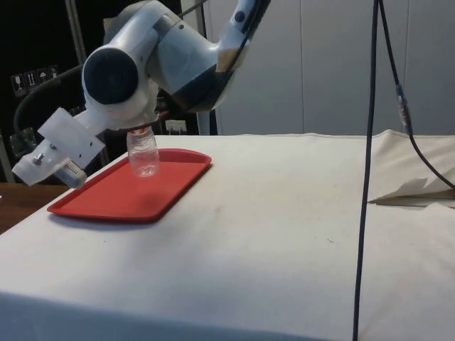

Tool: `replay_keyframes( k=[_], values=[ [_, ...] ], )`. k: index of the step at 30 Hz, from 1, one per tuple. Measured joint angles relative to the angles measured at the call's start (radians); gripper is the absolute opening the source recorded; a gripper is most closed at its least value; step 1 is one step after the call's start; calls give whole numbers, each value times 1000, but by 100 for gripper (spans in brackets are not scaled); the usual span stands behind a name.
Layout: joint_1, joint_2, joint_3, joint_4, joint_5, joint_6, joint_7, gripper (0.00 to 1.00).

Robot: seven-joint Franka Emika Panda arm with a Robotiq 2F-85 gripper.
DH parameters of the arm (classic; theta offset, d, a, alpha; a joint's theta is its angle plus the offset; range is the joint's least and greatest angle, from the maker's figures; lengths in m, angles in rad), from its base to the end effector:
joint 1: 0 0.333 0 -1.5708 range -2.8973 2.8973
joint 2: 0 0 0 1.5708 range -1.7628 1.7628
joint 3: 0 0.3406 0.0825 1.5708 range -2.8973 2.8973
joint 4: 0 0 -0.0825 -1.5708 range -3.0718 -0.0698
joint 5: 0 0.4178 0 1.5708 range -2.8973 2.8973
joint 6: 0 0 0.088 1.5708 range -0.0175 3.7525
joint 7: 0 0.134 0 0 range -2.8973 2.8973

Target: Place the bottle upright on the tray.

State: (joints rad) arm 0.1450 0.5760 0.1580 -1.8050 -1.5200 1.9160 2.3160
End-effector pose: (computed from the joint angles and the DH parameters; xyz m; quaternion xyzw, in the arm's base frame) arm 0.6855 0.1045 0.2277 0.7073 -0.4218 0.4867 0.2913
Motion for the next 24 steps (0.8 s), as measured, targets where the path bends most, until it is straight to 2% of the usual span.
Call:
replay_keyframes(
  k=[2,10,24],
  values=[
    [3,9,3,3,-8,-17,11,34],
    [3,18,2,7,-8,-18,21,34],
    [-6,77,2,53,10,10,41,34]
  ],
)
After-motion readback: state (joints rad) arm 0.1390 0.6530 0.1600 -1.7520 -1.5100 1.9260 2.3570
